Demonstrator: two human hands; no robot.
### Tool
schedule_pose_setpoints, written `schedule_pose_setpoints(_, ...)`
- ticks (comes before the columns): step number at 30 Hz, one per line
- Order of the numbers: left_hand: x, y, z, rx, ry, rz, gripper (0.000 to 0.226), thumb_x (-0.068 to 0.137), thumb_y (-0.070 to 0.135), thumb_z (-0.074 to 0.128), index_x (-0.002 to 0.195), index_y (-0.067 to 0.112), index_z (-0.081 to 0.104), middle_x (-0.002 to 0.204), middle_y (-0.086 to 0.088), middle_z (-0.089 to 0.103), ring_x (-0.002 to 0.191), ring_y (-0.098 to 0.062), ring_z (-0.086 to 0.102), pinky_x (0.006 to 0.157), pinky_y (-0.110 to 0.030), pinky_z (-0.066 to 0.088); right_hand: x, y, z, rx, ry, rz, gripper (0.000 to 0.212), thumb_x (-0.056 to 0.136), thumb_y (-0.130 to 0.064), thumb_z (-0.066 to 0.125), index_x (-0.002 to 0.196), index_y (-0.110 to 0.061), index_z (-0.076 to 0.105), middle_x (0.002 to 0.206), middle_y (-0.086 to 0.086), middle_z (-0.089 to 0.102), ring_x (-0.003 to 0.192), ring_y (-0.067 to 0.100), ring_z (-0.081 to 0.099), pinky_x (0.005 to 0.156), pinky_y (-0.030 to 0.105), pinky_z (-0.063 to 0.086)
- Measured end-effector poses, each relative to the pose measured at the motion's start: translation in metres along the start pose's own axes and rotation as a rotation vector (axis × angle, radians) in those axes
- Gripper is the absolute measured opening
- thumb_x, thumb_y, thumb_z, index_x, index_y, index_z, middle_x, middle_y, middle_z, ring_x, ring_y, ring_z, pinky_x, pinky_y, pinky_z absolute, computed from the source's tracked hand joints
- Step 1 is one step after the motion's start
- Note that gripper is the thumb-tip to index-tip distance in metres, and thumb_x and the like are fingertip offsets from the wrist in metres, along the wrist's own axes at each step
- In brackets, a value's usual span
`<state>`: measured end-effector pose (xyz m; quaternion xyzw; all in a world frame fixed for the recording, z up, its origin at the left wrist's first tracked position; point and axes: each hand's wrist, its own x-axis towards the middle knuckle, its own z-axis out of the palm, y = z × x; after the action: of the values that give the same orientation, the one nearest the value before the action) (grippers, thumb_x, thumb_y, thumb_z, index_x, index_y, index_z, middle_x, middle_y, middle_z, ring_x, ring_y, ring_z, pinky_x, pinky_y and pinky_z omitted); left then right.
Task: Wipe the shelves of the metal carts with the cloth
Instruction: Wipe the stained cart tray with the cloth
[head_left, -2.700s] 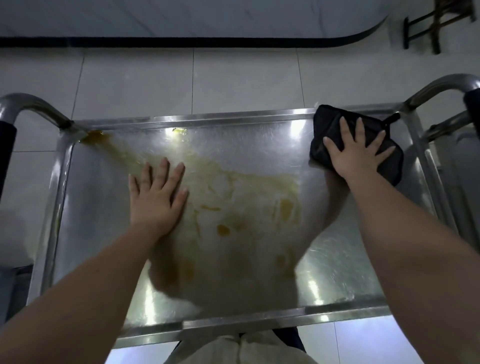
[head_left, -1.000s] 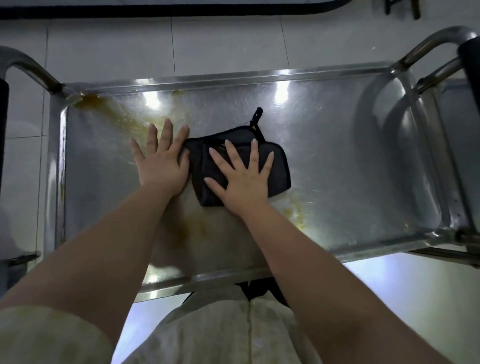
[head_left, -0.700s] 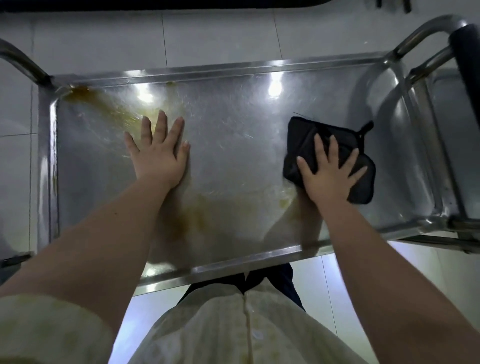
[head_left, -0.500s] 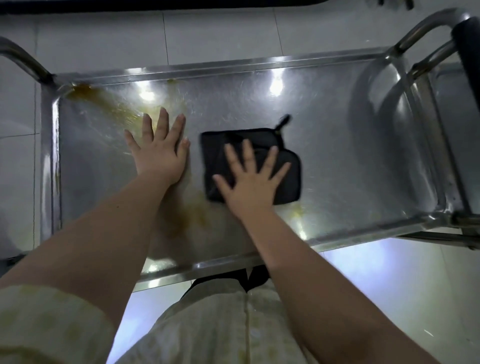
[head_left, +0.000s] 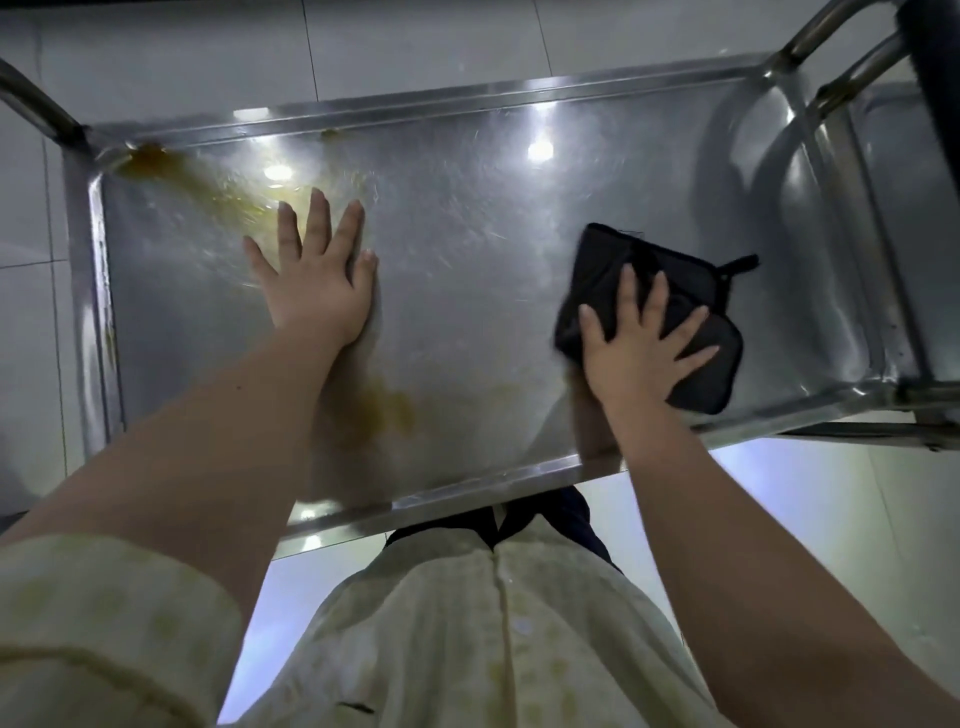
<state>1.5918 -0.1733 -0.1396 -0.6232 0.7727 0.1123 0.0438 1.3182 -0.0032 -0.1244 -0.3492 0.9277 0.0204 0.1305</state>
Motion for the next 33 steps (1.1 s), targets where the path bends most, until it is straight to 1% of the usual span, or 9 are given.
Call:
schedule_pose_setpoints(4, 0.000, 0.000, -0.002, -0.023, 0.003, 0.006, 0.057, 0.097, 0.058, 0.009, 0.153, 0.047, 0.004, 0.165, 0.007, -0.004, 0.150, -0.027, -0.009, 0.112, -0.064, -0.010, -0.063, -0.070, 0.023, -0.085, 0.023, -0.408, 0.072, 0.086, -0.077, 0.015, 0.152, -0.049, 0.002, 0.164, -0.009, 0.001, 0.145, 0.049, -0.009, 0.107, 0.073, -0.011)
schedule_pose_setpoints(8, -0.001, -0.001, -0.003, -0.028, -0.008, 0.009, 0.057, 0.096, 0.059, 0.010, 0.152, 0.048, 0.004, 0.164, 0.008, -0.004, 0.150, -0.026, -0.009, 0.114, -0.064, -0.008, -0.098, -0.069, 0.032, -0.137, 0.043, -0.792, 0.069, 0.088, -0.077, 0.025, 0.151, -0.049, 0.016, 0.163, -0.009, 0.016, 0.147, 0.046, 0.000, 0.107, 0.075, 0.004)
schedule_pose_setpoints(10, -0.001, -0.002, -0.003, -0.037, -0.007, 0.015, 0.057, 0.097, 0.059, 0.011, 0.152, 0.047, 0.004, 0.164, 0.008, -0.003, 0.150, -0.026, -0.009, 0.114, -0.064, -0.008, -0.075, -0.036, 0.027, -0.118, 0.077, -0.762, 0.068, 0.086, -0.077, 0.030, 0.149, -0.052, 0.020, 0.161, -0.012, 0.020, 0.148, 0.043, 0.004, 0.109, 0.074, 0.004)
schedule_pose_setpoints(14, -0.001, 0.000, -0.002, -0.026, -0.004, 0.015, 0.057, 0.097, 0.059, 0.010, 0.152, 0.047, 0.004, 0.164, 0.008, -0.003, 0.150, -0.026, -0.009, 0.114, -0.064, -0.008, -0.031, 0.049, 0.010, -0.111, 0.010, -0.302, 0.071, 0.082, -0.082, 0.018, 0.146, -0.060, -0.001, 0.163, -0.017, 0.005, 0.148, 0.040, -0.005, 0.111, 0.071, -0.002)
schedule_pose_setpoints(18, -0.003, 0.001, -0.003, -0.016, -0.002, 0.009, 0.058, 0.097, 0.059, 0.010, 0.153, 0.046, 0.003, 0.164, 0.007, -0.004, 0.150, -0.027, -0.008, 0.113, -0.065, -0.008, -0.055, 0.044, 0.012, -0.034, -0.027, -0.097, 0.072, 0.082, -0.081, 0.010, 0.148, -0.056, -0.006, 0.163, -0.015, -0.005, 0.147, 0.043, -0.009, 0.110, 0.072, -0.002)
schedule_pose_setpoints(20, -0.005, 0.000, -0.003, -0.018, -0.002, 0.009, 0.058, 0.097, 0.059, 0.010, 0.153, 0.046, 0.003, 0.165, 0.007, -0.004, 0.150, -0.027, -0.009, 0.114, -0.065, -0.007, -0.082, 0.015, 0.022, -0.031, -0.050, -0.177, 0.072, 0.083, -0.081, 0.011, 0.147, -0.055, -0.011, 0.163, -0.014, -0.008, 0.146, 0.044, -0.013, 0.109, 0.072, -0.006)
schedule_pose_setpoints(25, -0.007, -0.002, -0.003, -0.036, 0.009, 0.012, 0.058, 0.097, 0.058, 0.011, 0.153, 0.045, 0.005, 0.165, 0.005, -0.002, 0.150, -0.028, -0.008, 0.113, -0.065, -0.008, -0.141, -0.030, 0.043, -0.104, 0.003, -0.639, 0.072, 0.090, -0.074, 0.030, 0.153, -0.045, 0.014, 0.165, -0.002, 0.009, 0.145, 0.053, 0.001, 0.107, 0.076, -0.002)
schedule_pose_setpoints(29, -0.007, -0.001, -0.002, -0.029, 0.016, 0.017, 0.057, 0.098, 0.057, 0.009, 0.154, 0.044, 0.002, 0.165, 0.005, -0.003, 0.150, -0.028, -0.010, 0.114, -0.064, -0.009, -0.111, -0.053, 0.034, -0.120, 0.013, -0.658, 0.069, 0.091, -0.076, 0.020, 0.153, -0.048, 0.008, 0.165, 0.002, 0.003, 0.143, 0.055, 0.000, 0.107, 0.077, -0.002)
schedule_pose_setpoints(33, -0.003, -0.003, -0.002, -0.015, 0.013, 0.027, 0.057, 0.099, 0.057, 0.006, 0.154, 0.043, -0.002, 0.165, 0.005, -0.006, 0.150, -0.027, -0.012, 0.114, -0.064, -0.008, 0.003, -0.139, 0.014, -0.081, -0.029, -0.531, 0.069, 0.084, -0.081, 0.004, 0.146, -0.057, -0.010, 0.163, -0.006, -0.014, 0.143, 0.050, -0.017, 0.105, 0.073, -0.015)
